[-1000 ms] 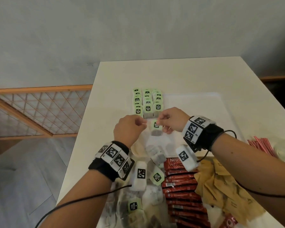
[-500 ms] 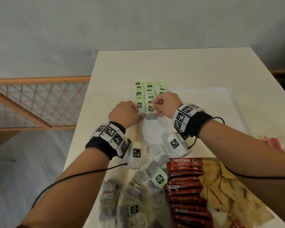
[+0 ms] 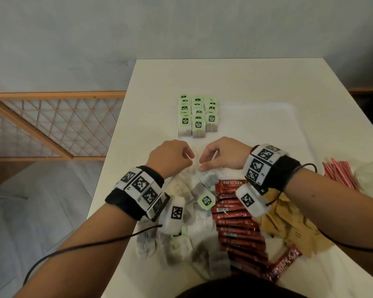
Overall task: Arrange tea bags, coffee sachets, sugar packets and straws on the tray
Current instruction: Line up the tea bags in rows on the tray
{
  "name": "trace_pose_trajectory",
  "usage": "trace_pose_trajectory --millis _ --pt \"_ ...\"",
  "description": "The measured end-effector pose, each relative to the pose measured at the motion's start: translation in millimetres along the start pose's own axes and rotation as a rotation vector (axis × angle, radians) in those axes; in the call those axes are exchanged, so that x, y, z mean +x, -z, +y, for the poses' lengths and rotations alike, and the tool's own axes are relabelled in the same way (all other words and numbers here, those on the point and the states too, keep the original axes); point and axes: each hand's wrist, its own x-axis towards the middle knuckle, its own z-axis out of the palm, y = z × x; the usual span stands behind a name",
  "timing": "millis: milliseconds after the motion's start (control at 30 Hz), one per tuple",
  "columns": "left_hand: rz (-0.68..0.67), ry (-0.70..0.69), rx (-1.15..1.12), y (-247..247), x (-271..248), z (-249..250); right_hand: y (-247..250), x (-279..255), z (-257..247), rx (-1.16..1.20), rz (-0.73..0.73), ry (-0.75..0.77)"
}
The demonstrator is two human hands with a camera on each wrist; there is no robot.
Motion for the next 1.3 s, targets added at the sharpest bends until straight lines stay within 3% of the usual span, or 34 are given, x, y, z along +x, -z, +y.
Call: trace_pose_trajectory --millis 133,267,433,667,933,1300 --pt "-0.085 -0.119 -0.016 -5.1 -21.4 5.8 -8.0 -17.4 6.3 0.008 0.098 0.005" --pt "-0.095 -0.194 0.171 -15.9 -35.3 10.7 -3.6 -38.1 16.3 0.017 0.209 -0.026" --pt "-0.216 -0.269 0.341 -29.5 -42.9 23.8 -3.9 -59.4 23.9 0.061 0.301 -0.026" --pt "-0.117 -0.242 0.407 -35.8 -41.6 28.1 -6.1 -82.2 24.1 0.093 0.354 -0.037" --pt "0.18 -0.117 -0.243 -39.4 -48.4 42.3 -9.0 -98.7 13.2 0.189 0.498 -0.102" --pt "0.187 -0.127 -0.573 -58.9 -43.7 63.8 -14.7 -92.4 -2.7 0.306 0.598 -0.08"
